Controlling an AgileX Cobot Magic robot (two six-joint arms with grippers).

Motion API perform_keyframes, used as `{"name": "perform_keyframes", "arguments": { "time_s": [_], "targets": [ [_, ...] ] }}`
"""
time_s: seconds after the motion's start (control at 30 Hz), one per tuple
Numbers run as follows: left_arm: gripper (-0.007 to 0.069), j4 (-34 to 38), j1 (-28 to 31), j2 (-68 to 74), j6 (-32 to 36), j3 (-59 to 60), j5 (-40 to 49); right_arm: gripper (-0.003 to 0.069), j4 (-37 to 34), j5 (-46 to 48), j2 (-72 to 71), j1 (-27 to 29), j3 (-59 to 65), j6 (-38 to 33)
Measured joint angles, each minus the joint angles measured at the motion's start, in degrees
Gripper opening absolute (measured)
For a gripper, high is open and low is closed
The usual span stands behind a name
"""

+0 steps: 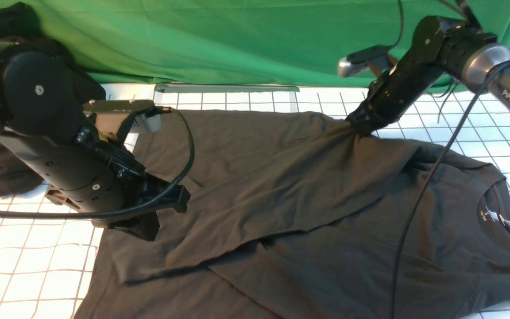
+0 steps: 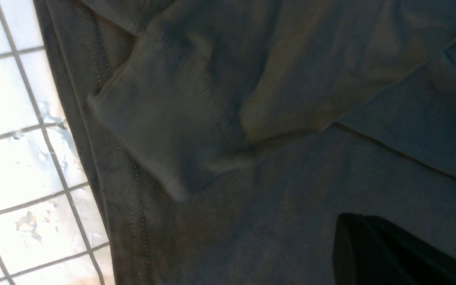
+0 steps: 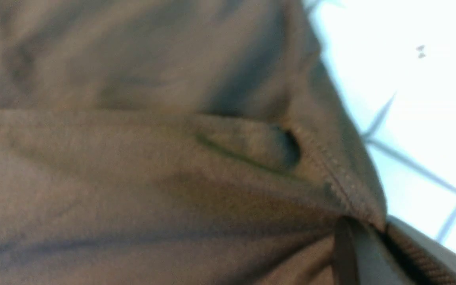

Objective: Fold a long-sleeved shirt over a white checkered tablecloth.
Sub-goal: 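Grasp the near edge of the shirt at its hem and shoulder corners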

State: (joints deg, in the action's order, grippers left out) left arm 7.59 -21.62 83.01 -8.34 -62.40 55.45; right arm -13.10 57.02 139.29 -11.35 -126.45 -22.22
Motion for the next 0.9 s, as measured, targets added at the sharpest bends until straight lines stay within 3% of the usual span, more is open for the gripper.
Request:
{"name": "perform_keyframes", "arguments": {
  "time_s": [0.2,0.33,0.47,0.6,0.73,0.9],
  "targets": [
    [-0.0003,0.00,0.00,0.00,0.00,0.00,0.00,0.0097,2.65,-4.26,-0.02,0.44,-0.07,0.00],
    [-0.0003,0.00,0.00,0.00,0.00,0.00,1.04,0.0270,3.56,-5.47,-0.13,0.59,-0.07,0.18],
    [-0.0003,-0.46,0.00,0.00,0.00,0.00,1.76,0.0342,4.59,-4.37,-1.21,0.59,-0.07,1.33],
    [-0.0003,-0.84,0.00,0.00,0.00,0.00,2.53,0.0267,7.90,1.22,-4.87,0.59,-0.92,5.74],
    [-0.0003,-0.89,0.00,0.00,0.83,0.00,5.55,0.0048,9.66,10.45,-13.12,0.87,-2.24,6.90],
    [-0.0003,-1.05,0.00,-0.54,1.14,0.79,10.18,0.0008,7.43,11.56,-24.87,1.78,3.89,7.89]
  ]
}}
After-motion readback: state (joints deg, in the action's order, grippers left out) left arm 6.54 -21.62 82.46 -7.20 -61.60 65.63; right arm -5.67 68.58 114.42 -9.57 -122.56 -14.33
